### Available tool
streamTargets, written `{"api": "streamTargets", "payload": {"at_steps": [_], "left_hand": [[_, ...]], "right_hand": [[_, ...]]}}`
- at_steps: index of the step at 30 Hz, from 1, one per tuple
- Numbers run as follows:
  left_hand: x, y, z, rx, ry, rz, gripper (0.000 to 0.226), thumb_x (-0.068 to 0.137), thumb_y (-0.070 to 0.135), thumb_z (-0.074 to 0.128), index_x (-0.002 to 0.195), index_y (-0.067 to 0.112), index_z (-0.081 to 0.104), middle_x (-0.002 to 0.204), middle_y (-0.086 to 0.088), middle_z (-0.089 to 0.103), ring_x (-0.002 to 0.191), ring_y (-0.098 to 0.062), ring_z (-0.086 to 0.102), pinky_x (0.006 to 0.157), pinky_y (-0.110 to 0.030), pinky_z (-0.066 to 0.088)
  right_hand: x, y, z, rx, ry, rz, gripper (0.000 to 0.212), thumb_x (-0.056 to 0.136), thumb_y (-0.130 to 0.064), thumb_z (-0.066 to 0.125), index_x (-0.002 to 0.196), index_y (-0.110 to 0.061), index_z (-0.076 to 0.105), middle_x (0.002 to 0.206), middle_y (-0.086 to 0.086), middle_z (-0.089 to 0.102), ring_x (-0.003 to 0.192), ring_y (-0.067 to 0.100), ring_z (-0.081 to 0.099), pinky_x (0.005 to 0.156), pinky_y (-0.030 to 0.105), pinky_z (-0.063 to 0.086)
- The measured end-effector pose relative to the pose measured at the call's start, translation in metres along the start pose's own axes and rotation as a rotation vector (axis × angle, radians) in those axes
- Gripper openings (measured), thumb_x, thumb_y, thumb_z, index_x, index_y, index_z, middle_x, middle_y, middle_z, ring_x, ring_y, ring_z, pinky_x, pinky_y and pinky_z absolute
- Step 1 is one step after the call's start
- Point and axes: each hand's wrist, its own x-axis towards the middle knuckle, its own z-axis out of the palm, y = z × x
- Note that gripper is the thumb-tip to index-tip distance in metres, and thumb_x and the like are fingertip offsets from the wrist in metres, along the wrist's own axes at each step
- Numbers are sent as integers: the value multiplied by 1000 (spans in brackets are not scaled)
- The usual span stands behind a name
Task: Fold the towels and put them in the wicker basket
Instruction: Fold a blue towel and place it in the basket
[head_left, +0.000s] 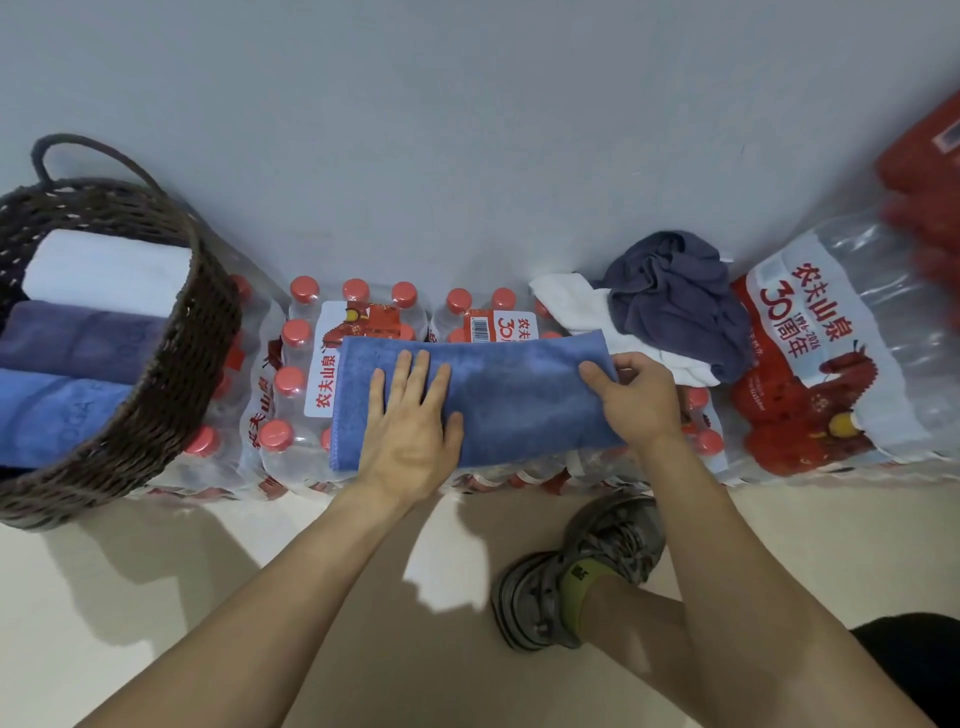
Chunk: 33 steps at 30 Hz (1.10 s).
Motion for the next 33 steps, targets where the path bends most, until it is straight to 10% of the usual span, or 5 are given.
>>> {"api": "streamTargets", "payload": {"at_steps": [5,12,16,21,33], "left_hand": [[4,10,-40,-738,325,-141,13,91,5,57,98,11,67,95,-1,69,91,-18,63,84,-33,53],[5,-12,-86,-1441,-290,-460,39,99,43,46,108,16,73,100,-7,74,85,-23,70,75,-38,59],[0,-39,-76,-1334,-93,-623,24,95,23,61,100,0,62,88,-20,67,86,-36,61,79,-47,52],[-2,-53,-69,-1142,-42,-607,9,93,10,64,100,4,63,91,-17,73,86,-35,71,79,-45,58],[-2,-76,-62,-162,85,-453,24,89,39,59,91,16,54,75,0,59,74,-25,58,58,-31,38]], "right_hand": [[-17,-47,28,124,-60,-39,8,82,-25,74,85,-23,67,80,-7,71,78,13,68,69,28,54],[-67,-90,105,124,-430,-192,25,81,-20,77,95,-27,58,84,-14,65,71,-11,64,55,4,46],[-85,-99,128,142,-572,-97,45,80,-13,71,120,-21,51,104,-2,59,88,15,67,81,30,57],[-96,-87,137,6,-268,-199,24,82,-13,67,101,-20,56,92,-5,53,74,3,50,65,7,41],[-103,-64,152,-525,-391,-506,46,96,-34,54,139,-21,46,128,5,44,120,21,42,101,34,43]]}}
